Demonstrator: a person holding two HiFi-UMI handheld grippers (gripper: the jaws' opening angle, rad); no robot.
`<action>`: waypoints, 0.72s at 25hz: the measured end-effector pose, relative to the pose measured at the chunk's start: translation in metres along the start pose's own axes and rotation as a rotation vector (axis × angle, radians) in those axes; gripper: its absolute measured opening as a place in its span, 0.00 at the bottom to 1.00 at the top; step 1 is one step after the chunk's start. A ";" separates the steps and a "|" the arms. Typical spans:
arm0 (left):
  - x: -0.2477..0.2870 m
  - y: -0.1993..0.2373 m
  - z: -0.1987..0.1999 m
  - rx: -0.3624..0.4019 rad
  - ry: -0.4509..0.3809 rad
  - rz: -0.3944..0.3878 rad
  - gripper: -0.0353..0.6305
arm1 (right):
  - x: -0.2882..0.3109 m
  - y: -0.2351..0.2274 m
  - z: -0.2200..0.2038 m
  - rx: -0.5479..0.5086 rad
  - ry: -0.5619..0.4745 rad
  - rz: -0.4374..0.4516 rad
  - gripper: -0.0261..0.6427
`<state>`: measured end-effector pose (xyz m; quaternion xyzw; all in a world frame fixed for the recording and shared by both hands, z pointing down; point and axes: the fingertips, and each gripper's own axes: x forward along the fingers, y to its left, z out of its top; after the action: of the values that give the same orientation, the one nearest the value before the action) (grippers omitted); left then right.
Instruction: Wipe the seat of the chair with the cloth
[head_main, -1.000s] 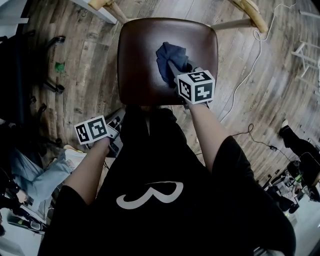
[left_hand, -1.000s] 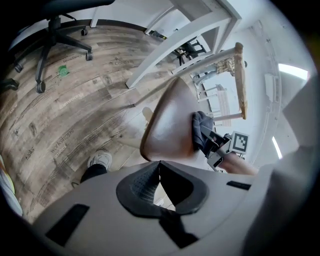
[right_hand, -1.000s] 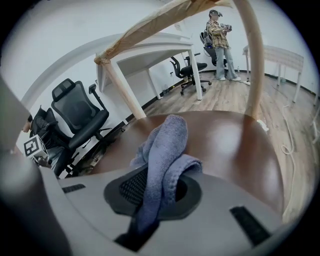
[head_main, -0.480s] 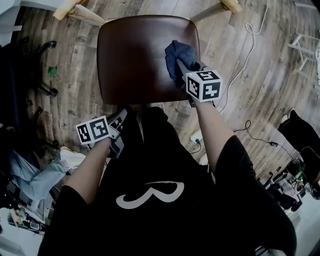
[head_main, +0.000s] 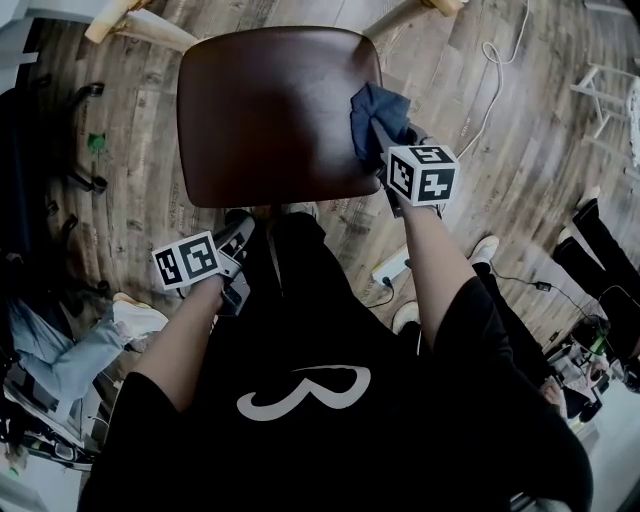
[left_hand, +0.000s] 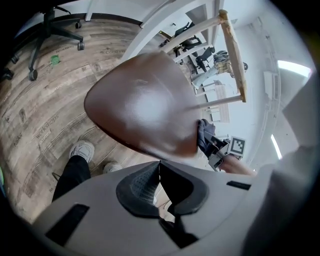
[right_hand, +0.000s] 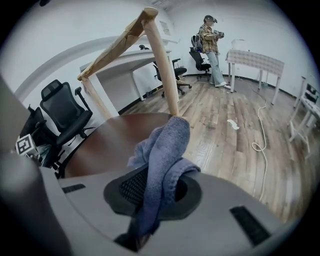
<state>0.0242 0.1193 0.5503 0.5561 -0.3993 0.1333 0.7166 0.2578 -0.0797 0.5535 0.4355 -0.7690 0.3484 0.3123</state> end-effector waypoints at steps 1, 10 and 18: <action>0.002 -0.001 -0.002 0.002 0.005 -0.003 0.08 | -0.001 -0.003 -0.001 -0.001 0.000 -0.004 0.11; -0.008 0.016 -0.010 -0.007 0.020 0.003 0.08 | -0.008 -0.005 0.002 0.074 -0.016 -0.062 0.11; -0.037 0.048 -0.006 -0.006 0.012 -0.001 0.08 | -0.029 0.056 0.030 0.020 -0.117 -0.046 0.11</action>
<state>-0.0274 0.1507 0.5565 0.5532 -0.3951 0.1353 0.7208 0.2154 -0.0693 0.4994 0.4759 -0.7722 0.3227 0.2703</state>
